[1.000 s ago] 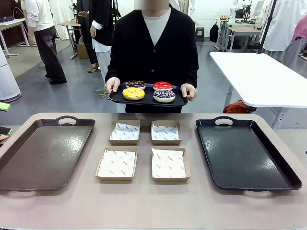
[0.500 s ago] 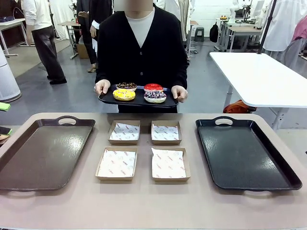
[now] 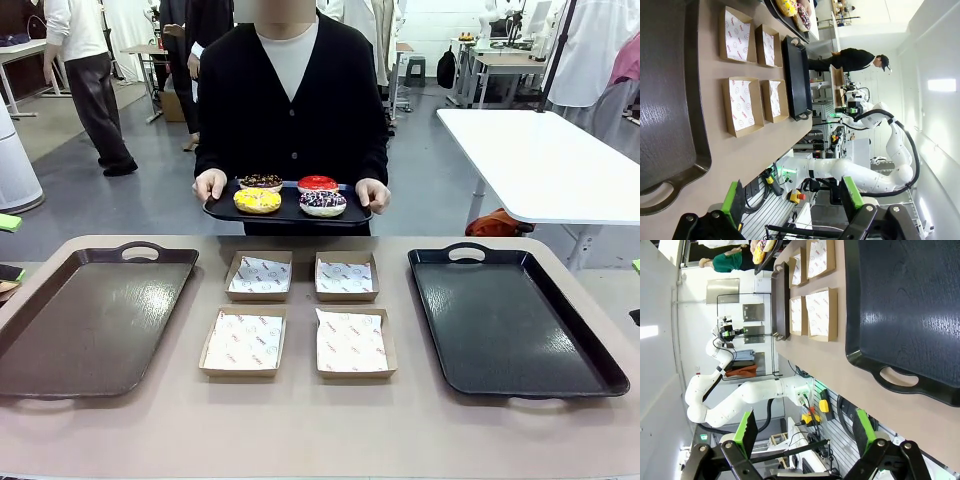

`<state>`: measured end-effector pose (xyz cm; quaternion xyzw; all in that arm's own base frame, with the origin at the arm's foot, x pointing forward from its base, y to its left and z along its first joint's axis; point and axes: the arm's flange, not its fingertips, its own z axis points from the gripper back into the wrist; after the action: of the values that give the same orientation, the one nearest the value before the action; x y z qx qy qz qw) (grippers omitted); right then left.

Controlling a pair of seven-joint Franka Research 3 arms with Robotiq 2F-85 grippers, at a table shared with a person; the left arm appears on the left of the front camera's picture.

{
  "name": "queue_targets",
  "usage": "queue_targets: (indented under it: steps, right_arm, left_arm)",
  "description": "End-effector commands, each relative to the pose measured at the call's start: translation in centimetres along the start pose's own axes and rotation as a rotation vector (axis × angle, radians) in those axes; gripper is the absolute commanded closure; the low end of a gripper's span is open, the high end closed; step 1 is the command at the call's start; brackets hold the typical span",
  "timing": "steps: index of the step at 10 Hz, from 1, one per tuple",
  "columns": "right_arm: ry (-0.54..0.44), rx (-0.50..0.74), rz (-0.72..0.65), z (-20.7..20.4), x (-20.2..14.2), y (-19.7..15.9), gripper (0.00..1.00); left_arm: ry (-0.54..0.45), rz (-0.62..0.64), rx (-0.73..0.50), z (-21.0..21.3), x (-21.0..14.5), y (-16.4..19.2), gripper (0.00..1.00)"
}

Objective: Individually package the donuts and arrange them on the tray.
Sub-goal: Pick up one Paper togo box.

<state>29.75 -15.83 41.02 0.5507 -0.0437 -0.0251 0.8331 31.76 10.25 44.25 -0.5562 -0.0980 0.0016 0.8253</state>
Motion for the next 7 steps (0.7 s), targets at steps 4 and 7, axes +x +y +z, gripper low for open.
queue_targets:
  steps: [4, 7]
  right_arm:
    - [-0.022, -0.228, 0.028, -1.5, -0.6, 8.4, 0.0]
    - [-0.02, -0.436, 0.034, -6.8, 3.1, 13.9, 0.0]
  left_arm:
    - [-0.007, -0.004, -0.014, 0.1, 0.0, 0.0, 0.0]
    - [-0.007, -0.004, -0.014, 0.1, 0.0, 0.0, 0.0]
